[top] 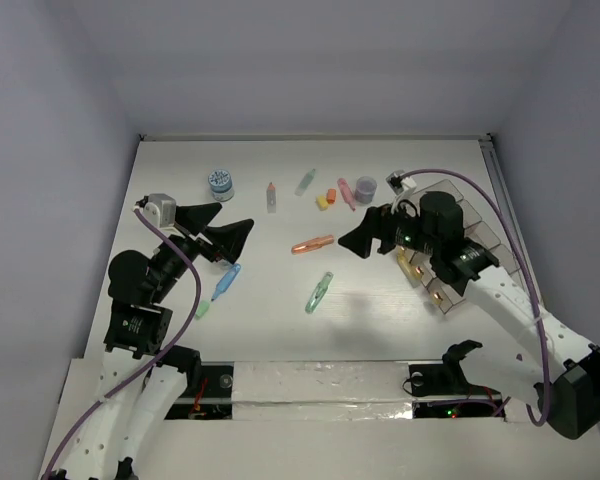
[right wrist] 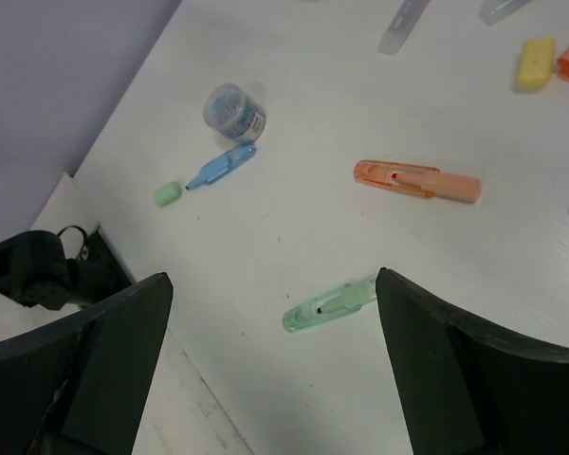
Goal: Sort the stationery into containers
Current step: Pick up the pen from the center of the board.
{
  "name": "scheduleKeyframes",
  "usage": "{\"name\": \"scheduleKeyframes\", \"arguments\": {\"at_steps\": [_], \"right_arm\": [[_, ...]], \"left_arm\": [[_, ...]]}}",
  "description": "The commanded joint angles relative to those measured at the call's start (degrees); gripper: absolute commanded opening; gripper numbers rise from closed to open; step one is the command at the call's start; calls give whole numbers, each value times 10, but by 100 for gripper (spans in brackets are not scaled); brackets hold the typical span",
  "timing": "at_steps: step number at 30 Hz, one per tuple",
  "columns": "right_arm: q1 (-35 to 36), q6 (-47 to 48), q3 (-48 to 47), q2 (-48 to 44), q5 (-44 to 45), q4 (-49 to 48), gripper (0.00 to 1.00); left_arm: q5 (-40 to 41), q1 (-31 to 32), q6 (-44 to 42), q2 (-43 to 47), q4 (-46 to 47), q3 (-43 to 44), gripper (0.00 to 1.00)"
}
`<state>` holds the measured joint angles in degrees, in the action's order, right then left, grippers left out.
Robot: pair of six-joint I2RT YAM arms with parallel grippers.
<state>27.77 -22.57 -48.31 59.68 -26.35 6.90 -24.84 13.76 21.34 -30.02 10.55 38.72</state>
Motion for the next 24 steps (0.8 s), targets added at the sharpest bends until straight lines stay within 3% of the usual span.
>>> {"name": "scheduleKeyframes", "arguments": {"at_steps": [1, 3, 5, 7, 8, 10, 11, 12, 15, 16, 19, 21, 24], "right_arm": [[38, 20, -9, -1, 51, 25, 94], [52, 23, -8, 2, 73, 27, 88], [72, 31, -17, 12, 82, 39, 64], [96, 36, -29, 28, 105, 56, 11], [96, 36, -29, 28, 117, 58, 5], [120, 38, -32, 46, 150, 65, 0], [130, 34, -32, 54, 163, 68, 0], [148, 27, -27, 66, 188, 69, 1], [177, 6, -18, 84, 240, 79, 30], [184, 0, -13, 97, 250, 83, 53], [201, -20, -9, 133, 275, 100, 80], [213, -31, -10, 154, 291, 108, 87], [234, -39, -20, 194, 308, 119, 87]], "left_arm": [[-3, -2, -1, 0, 18, 10, 99], [-4, -2, -1, 1, 19, 9, 99], [-4, -2, -4, 1, 18, 9, 98], [-7, -2, -4, 1, 17, 8, 92], [-7, -2, -4, 0, 18, 7, 88], [-8, -2, -4, 3, 21, 5, 71], [-9, -2, -4, 5, 21, 4, 66], [-9, -2, -3, 7, 23, 3, 53], [-10, -2, -3, 8, 25, 1, 30], [-10, -2, -2, 7, 25, 1, 25], [-8, -2, -2, 4, 18, 3, 17], [1, -2, -2, 3, 11, 4, 16], [10, -2, -3, 3, 5, 6, 17]]}}
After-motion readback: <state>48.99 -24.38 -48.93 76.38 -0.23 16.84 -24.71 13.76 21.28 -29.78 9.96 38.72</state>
